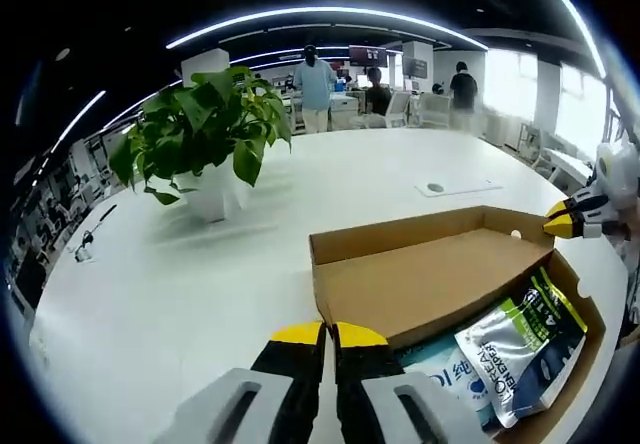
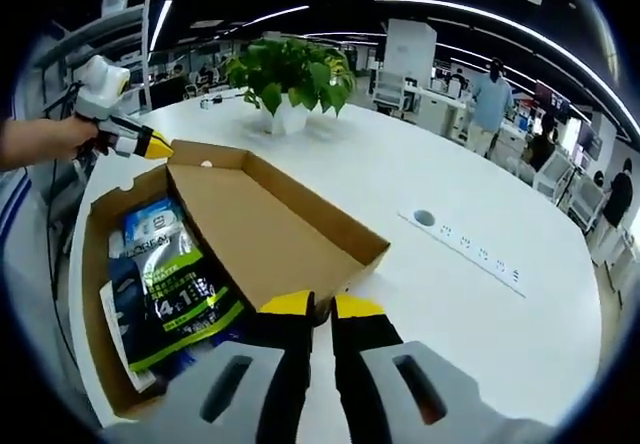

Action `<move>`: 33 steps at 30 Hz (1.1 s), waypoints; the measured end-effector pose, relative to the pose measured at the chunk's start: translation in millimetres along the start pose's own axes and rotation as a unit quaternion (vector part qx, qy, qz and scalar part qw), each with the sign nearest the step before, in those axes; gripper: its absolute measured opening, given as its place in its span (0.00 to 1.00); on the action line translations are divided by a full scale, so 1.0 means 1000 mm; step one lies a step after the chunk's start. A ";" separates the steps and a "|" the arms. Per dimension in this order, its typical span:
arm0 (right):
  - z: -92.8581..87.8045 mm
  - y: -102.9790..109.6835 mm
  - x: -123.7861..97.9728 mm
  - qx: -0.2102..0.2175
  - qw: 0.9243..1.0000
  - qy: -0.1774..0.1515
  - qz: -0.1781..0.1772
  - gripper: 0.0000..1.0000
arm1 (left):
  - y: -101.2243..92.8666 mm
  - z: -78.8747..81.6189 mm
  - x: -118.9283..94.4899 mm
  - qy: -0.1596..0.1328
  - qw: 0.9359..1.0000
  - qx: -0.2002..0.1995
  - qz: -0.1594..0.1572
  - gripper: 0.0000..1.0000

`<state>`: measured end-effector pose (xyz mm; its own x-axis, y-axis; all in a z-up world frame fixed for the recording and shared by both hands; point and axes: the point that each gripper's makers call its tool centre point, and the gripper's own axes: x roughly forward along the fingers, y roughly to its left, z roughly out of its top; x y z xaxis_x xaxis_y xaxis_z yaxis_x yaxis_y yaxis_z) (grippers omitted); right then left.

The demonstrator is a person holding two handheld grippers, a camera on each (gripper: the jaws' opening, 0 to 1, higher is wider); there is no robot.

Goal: Operate the shoe box by opening the lid, removing the specified soft item, and placing it in the target area until the item is outside and the box remains undamaged.

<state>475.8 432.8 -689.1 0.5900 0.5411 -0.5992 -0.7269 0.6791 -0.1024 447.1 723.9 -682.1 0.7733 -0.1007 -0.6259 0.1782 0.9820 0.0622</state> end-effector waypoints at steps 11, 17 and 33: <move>-0.005 0.007 -0.014 -0.033 0.999 0.014 -0.002 0.13 | -0.011 0.008 -0.021 -0.005 1.000 0.013 -0.001 0.13; -0.004 0.019 -0.024 -0.029 0.999 0.013 0.011 0.22 | -0.021 0.004 -0.033 0.002 1.000 0.020 -0.009 0.16; -0.004 0.046 -0.040 0.006 0.999 0.011 0.047 0.28 | -0.078 -0.040 -0.058 0.060 0.994 0.012 -0.095 0.20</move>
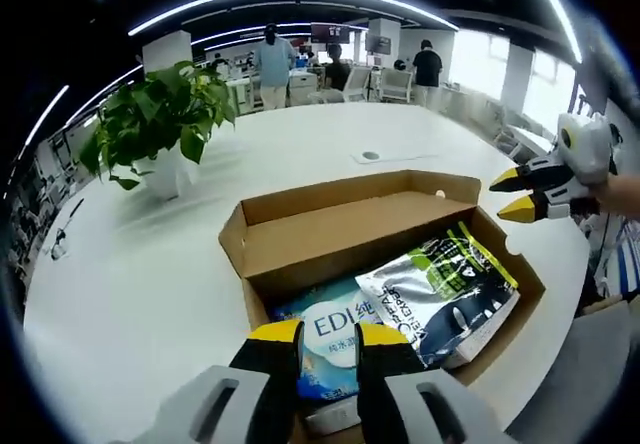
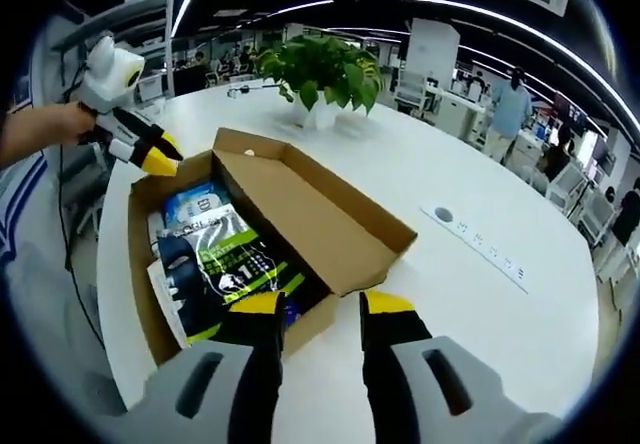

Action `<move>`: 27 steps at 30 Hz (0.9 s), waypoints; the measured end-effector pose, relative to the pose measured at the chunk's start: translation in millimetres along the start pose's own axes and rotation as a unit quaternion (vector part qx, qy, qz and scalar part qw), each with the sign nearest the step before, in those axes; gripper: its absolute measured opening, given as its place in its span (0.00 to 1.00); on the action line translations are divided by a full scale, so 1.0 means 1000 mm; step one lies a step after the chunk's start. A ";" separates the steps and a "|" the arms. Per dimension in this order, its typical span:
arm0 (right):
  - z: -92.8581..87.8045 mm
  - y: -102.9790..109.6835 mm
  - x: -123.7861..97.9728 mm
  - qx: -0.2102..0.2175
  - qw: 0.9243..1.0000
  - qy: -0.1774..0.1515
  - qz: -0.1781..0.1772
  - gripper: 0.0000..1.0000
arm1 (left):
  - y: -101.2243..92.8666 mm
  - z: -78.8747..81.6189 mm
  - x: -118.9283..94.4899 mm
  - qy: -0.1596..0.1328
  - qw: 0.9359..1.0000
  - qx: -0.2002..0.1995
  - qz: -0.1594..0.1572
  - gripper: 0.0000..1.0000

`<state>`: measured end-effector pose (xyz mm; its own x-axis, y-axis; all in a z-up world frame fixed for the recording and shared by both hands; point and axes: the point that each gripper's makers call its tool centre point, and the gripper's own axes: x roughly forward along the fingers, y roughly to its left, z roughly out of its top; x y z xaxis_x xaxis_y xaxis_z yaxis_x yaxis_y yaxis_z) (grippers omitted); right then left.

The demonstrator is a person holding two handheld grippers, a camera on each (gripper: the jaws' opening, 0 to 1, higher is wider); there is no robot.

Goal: Operate the shoe box by opening the lid, removing the specified soft item, and placing it in the target area until the item is outside and the box remains undamaged.

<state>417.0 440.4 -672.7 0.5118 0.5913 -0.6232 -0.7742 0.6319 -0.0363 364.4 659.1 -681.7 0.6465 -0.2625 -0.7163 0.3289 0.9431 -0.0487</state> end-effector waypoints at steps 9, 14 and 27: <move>0.002 0.011 0.003 0.019 1.000 0.001 0.016 0.30 | -0.022 -0.021 0.006 0.034 0.998 -0.021 -0.049 0.22; 0.002 0.016 0.007 0.020 1.000 0.006 0.022 0.31 | -0.031 -0.031 0.010 0.052 0.995 -0.033 -0.075 0.22; 0.002 0.030 0.014 0.021 0.999 0.012 0.038 0.32 | -0.054 -0.041 0.016 0.070 0.980 -0.110 -0.148 0.22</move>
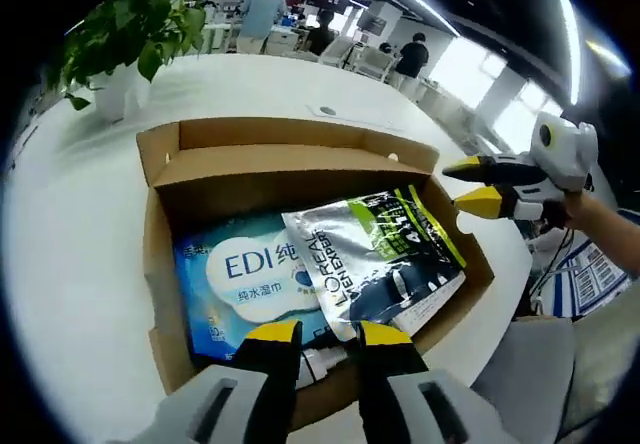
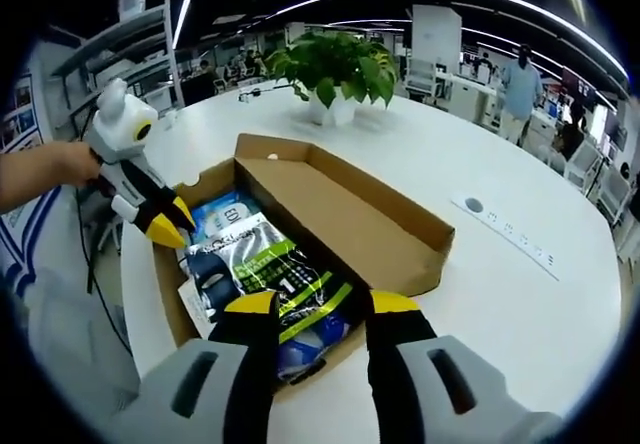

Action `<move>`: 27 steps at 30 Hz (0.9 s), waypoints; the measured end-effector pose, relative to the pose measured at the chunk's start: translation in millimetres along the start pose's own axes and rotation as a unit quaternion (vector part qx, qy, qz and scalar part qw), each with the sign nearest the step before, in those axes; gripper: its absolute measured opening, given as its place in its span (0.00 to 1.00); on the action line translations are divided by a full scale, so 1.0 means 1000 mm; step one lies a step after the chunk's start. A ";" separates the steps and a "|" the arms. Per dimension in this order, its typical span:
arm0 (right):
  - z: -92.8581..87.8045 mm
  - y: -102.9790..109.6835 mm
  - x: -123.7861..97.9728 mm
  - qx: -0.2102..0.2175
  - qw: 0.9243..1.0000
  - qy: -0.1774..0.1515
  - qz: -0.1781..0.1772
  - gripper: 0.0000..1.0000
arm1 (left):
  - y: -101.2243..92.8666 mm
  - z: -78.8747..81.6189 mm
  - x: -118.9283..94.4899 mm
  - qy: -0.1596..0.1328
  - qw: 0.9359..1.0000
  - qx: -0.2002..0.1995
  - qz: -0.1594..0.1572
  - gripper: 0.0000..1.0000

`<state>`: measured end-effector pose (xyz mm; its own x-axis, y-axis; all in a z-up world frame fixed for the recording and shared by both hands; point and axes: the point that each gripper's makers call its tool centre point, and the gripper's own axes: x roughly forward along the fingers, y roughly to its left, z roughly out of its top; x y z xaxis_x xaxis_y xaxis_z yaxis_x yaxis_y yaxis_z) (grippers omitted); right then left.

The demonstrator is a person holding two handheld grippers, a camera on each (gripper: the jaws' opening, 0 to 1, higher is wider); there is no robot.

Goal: Operate the shoe box by opening the lid, removing the specified soft item, and placing it in the target area until the item is outside and the box remains undamaged.

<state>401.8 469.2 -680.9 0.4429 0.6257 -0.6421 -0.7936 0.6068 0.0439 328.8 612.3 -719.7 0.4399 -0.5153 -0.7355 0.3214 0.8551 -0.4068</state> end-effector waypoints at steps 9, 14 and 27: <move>0.000 0.006 0.000 0.002 1.000 0.000 0.008 0.32 | -0.009 -0.002 0.011 0.010 0.997 -0.072 -0.033 0.21; 0.001 0.010 0.001 0.008 1.000 -0.003 0.015 0.31 | -0.010 -0.002 0.015 0.015 0.993 -0.104 -0.045 0.17; -0.008 0.014 0.003 0.014 1.000 0.010 0.020 0.31 | -0.029 0.003 0.017 0.004 0.990 -0.114 -0.078 0.00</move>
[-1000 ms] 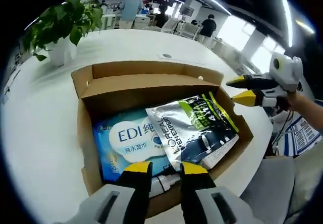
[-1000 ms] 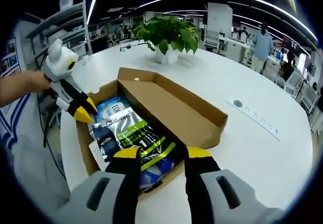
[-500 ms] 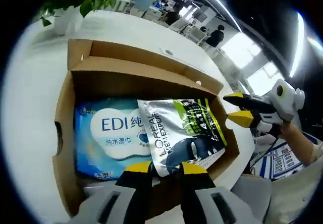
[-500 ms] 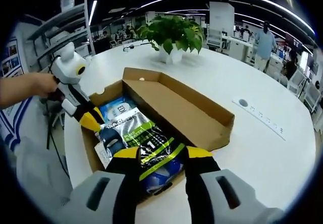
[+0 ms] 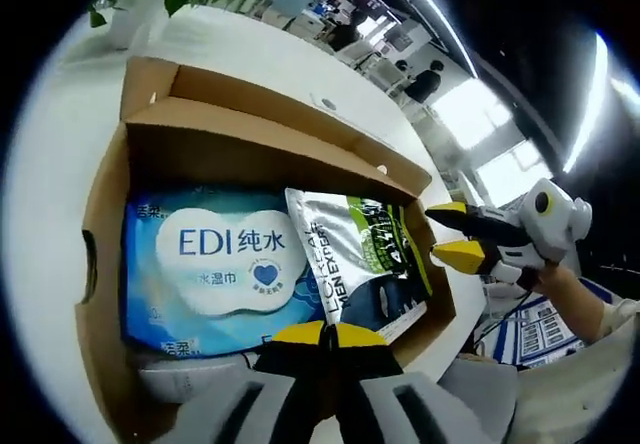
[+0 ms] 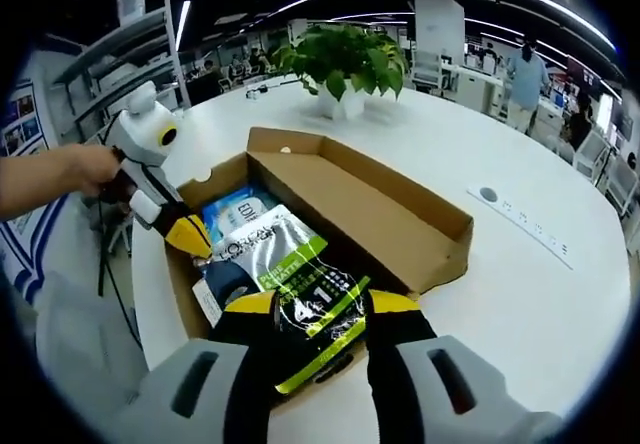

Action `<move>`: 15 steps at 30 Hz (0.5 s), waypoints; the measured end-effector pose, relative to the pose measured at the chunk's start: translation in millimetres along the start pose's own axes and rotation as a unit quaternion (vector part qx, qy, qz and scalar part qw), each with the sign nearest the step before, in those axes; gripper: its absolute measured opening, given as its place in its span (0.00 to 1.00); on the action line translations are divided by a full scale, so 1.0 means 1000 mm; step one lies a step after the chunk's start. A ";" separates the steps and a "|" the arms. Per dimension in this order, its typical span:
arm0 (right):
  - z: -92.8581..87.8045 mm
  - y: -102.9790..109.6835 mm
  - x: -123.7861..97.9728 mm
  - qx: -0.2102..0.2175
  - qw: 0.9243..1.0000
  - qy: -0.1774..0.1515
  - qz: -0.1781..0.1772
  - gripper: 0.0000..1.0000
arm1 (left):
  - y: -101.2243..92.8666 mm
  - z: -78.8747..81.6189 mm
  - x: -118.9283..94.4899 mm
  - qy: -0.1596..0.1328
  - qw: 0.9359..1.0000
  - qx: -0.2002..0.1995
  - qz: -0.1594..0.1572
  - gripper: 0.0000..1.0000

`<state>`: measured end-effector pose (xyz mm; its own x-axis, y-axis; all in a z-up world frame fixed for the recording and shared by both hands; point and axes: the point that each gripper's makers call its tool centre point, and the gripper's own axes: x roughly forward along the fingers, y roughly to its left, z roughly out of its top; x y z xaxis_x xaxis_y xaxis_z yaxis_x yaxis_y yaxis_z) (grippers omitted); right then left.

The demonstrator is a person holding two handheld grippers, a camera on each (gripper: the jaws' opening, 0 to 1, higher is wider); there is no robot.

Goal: Operate the shoe box by opening the lid, removing the specified soft item, and placing it in the target area until the item is outside and the box remains undamaged.

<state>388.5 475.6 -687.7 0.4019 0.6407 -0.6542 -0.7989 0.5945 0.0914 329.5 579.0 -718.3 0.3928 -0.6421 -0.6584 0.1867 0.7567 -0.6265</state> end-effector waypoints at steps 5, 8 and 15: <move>-0.001 0.000 -0.001 0.002 1.000 0.000 -0.001 0.31 | -0.001 0.004 -0.003 -0.004 1.000 0.007 0.002 0.00; -0.001 0.000 -0.001 0.005 1.000 -0.001 -0.001 0.31 | -0.001 0.008 -0.008 -0.010 1.000 0.006 0.001 0.00; -0.003 0.007 0.003 0.006 1.000 0.004 0.005 0.31 | 0.009 0.012 -0.022 -0.025 1.000 0.005 0.016 0.00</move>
<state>382.6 480.0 -691.2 0.3905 0.6425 -0.6594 -0.7975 0.5938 0.1063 333.1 601.4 -703.9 0.4433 -0.6102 -0.6566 0.1822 0.7786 -0.6005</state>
